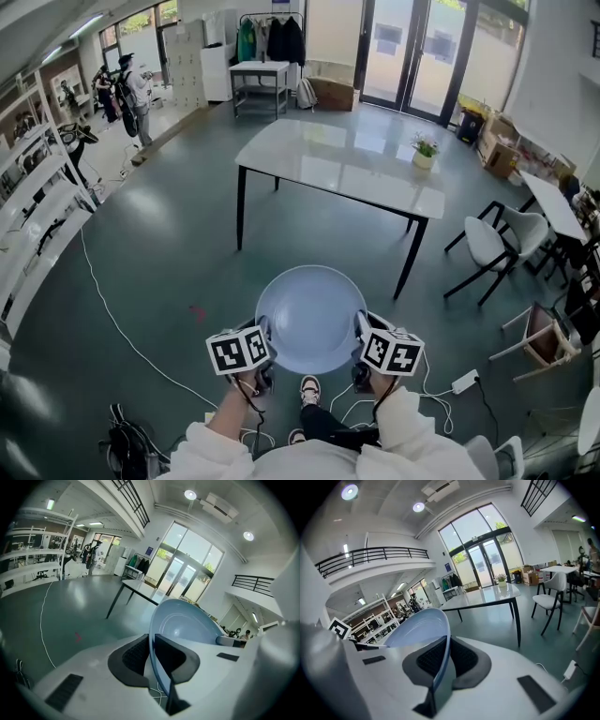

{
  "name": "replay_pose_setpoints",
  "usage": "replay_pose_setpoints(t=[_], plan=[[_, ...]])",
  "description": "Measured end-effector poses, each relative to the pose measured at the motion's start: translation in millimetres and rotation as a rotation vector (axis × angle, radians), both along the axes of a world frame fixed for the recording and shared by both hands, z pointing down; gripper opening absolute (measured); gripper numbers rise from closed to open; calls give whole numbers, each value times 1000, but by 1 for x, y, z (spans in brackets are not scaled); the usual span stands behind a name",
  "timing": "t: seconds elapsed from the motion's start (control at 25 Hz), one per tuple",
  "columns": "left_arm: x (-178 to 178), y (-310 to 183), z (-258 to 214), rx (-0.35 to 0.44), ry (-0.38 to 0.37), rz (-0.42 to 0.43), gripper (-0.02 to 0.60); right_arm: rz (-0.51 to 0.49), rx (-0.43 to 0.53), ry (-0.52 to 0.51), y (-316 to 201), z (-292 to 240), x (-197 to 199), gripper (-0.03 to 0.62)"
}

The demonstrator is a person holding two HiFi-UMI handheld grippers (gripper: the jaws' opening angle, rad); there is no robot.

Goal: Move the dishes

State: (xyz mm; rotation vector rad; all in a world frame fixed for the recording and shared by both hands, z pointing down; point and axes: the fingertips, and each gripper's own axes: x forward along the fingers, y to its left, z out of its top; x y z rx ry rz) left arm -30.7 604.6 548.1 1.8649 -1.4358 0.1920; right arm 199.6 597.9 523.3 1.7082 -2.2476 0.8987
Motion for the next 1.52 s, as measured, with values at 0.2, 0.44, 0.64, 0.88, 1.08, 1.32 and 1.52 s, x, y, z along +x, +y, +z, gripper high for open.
replay_pose_setpoints(t=[0.2,0.44,0.64,0.88,1.08,1.32,1.52], plan=[[-3,-36,2,2,-5,-14,26,-9,1,-5,-38,4,-3,71],[1,-94,-3,3,2,-14,26,-18,1,3,-97,-3,1,71],[6,-151,-9,19,5,-17,26,-34,18,5,-154,-11,5,71],[23,-219,-12,27,-2,-16,26,-39,26,4,-223,-13,22,71],[31,-261,-9,19,-12,-20,26,-46,21,-16,-271,-9,28,71],[24,-292,-1,-3,-23,-40,26,-56,4,-24,-308,0,22,71],[8,-313,1,-16,-39,-46,26,-56,-14,-39,-328,8,8,71]])
